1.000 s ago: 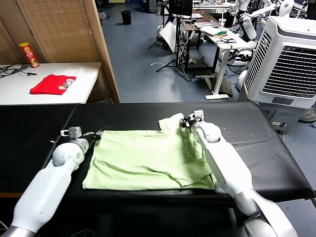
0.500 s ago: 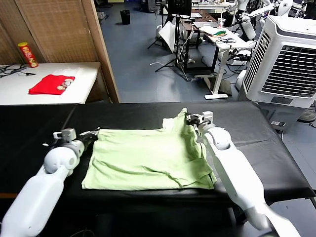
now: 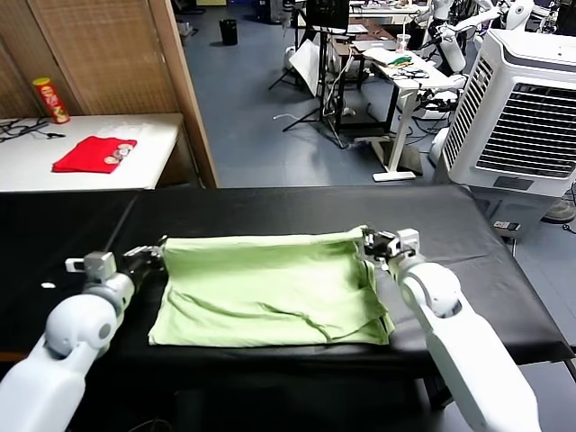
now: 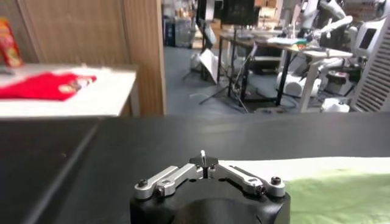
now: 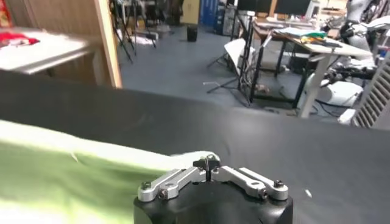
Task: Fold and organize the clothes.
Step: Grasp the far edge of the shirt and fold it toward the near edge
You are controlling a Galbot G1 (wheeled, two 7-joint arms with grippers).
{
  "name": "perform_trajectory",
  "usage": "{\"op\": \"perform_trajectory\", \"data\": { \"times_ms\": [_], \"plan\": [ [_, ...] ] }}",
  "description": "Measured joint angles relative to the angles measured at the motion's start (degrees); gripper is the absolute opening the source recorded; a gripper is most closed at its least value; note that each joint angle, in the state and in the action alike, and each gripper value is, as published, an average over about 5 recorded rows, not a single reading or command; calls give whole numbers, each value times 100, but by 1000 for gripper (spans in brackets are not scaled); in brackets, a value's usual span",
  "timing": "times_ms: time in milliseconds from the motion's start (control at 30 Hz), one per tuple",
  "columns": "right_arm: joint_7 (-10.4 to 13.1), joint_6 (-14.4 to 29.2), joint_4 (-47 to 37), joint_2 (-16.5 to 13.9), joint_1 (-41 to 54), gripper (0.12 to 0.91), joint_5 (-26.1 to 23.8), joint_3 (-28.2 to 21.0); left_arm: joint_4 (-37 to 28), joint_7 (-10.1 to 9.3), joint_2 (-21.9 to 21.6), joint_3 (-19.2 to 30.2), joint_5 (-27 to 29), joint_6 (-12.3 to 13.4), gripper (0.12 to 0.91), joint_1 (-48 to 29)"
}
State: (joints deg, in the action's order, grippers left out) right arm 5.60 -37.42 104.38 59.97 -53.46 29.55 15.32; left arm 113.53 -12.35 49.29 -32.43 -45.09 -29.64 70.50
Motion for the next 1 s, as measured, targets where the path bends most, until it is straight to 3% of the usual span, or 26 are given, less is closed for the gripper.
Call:
{"op": "perform_trajectory", "data": {
  "times_ms": [267,533,700,800,867,1000],
  "plan": [
    [104,-328,825,-158,-817,120,-148,177,649,-23,110,-479,232,57,128,1041],
    [73,-401,1181,-167,-1523,120,-338,335,868,-16,274,-536,531,241,128,1786],
    [101,-462,1339,-125,-1787,124,-292,417,858,-70,336,-536,579,203,128,1982],
    [152,-476,1472,-133,-1917,204,-202,505,876,-102,354,-541,582,120,134,2043],
    [157,-477,1587,-158,-2011,315,-158,578,903,-120,368,-548,590,92,177,2081],
    [131,-477,1882,-224,-2200,532,-46,783,988,-179,370,-562,578,30,371,2173]
  ]
}}
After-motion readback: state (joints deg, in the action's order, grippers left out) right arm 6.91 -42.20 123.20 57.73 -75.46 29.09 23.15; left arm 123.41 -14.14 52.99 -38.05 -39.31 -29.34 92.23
